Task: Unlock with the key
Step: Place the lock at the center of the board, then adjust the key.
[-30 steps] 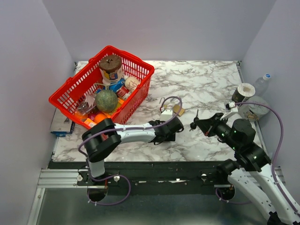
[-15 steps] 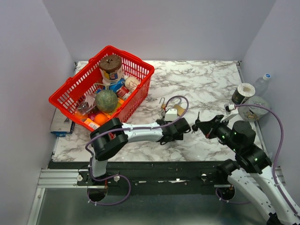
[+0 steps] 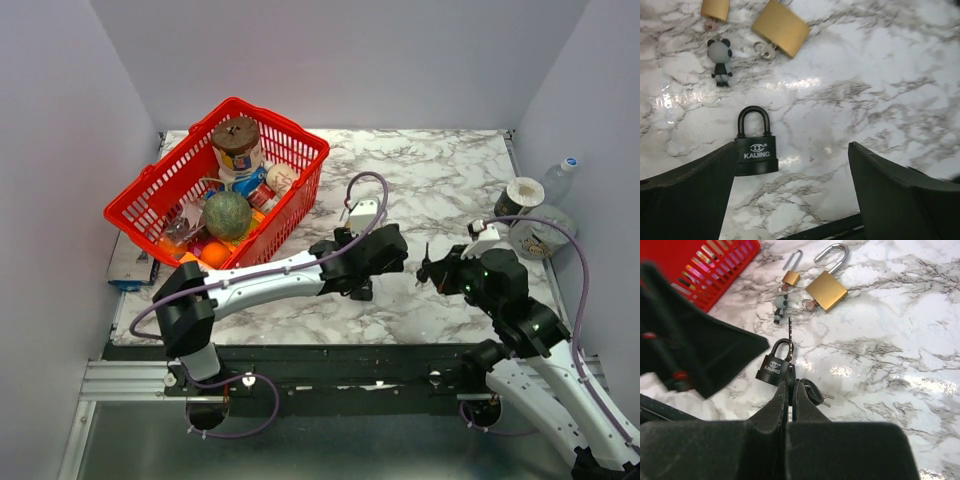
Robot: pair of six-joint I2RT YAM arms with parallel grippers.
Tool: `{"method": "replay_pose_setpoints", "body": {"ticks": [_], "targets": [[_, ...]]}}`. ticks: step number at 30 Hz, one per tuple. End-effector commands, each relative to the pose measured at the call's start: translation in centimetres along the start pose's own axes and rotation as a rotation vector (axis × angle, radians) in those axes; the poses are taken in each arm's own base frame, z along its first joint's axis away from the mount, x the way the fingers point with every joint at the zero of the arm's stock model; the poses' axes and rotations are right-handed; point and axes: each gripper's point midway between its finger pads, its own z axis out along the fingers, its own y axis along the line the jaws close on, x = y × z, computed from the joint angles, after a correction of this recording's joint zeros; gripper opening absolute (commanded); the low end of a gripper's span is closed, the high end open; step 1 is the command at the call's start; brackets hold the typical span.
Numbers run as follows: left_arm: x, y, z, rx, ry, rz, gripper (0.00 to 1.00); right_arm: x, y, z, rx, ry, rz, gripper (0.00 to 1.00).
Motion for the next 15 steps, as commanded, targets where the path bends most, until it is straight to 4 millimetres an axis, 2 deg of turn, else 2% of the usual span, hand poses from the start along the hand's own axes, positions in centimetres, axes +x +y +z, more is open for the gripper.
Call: {"method": "replay_pose_setpoints", "body": {"ticks": [1, 7, 10, 15], "targets": [[-4.3, -4.5, -3.9, 0.158, -0.116, -0.085, 0.95, -0.4, 0.0, 0.9, 0.002, 0.008, -0.051, 0.01], [-4.3, -7.9, -4.3, 0.255, -0.084, -0.09, 0.92, 0.2, 1.4, 1.8, -0.076, 0.028, -0.051, 0.01], [-3.9, -9.1, -4.2, 0.276, -0.077, -0.079, 0.91, 0.4, 1.2, 2.1, -0.069, 0.041, -0.061, 0.01], [-3.3, -9.9, -3.1, 0.272, -0.061, -0.06, 0.9, 0.7, 1.2, 2.2, -0.075, 0.044, -0.074, 0.01]]}}
